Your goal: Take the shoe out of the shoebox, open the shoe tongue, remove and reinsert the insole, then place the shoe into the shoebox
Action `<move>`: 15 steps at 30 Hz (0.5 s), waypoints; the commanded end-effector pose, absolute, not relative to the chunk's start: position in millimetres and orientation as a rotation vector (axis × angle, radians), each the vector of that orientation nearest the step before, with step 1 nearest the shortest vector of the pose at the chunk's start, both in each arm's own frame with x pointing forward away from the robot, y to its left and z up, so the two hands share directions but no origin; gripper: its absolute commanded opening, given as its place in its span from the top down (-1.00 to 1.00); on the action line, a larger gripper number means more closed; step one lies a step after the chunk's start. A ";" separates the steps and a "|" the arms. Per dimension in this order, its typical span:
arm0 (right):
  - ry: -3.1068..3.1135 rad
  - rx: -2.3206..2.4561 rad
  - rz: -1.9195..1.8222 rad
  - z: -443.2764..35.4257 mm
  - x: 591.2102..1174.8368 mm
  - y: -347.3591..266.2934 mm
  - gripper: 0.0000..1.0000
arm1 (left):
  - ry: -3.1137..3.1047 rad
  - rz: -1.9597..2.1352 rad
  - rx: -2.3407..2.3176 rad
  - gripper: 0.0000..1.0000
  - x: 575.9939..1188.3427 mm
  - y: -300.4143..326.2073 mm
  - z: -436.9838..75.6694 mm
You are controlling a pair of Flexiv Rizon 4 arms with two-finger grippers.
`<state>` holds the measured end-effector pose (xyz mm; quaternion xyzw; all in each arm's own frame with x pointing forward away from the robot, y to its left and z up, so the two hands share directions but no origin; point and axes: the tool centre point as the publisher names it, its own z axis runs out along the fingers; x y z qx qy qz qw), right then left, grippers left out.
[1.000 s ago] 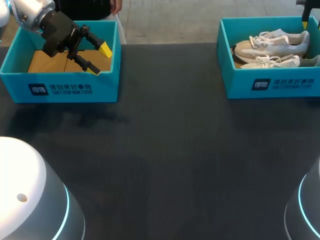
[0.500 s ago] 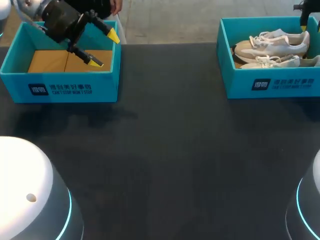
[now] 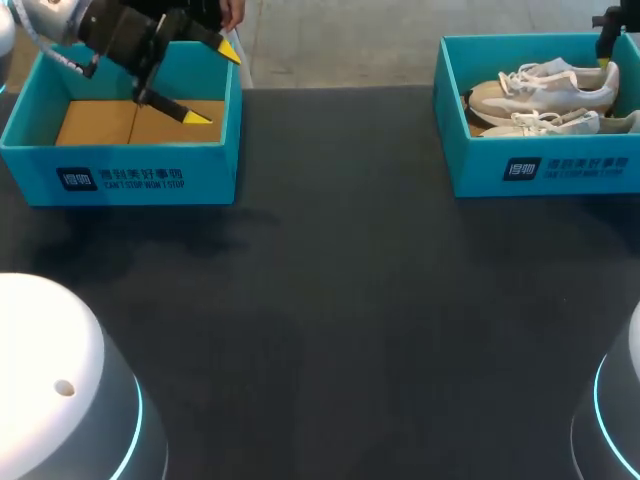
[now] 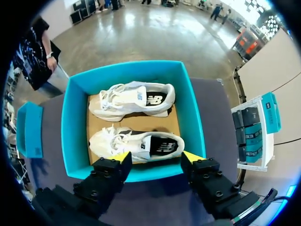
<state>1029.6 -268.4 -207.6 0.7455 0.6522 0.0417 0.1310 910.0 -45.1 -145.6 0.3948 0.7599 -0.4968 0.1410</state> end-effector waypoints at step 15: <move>1.906 2.177 0.129 -209.0 1027.1 -268.8 -1.00 | 2.573 -1.451 0.197 -1.00 904.9 -38.8 -138.5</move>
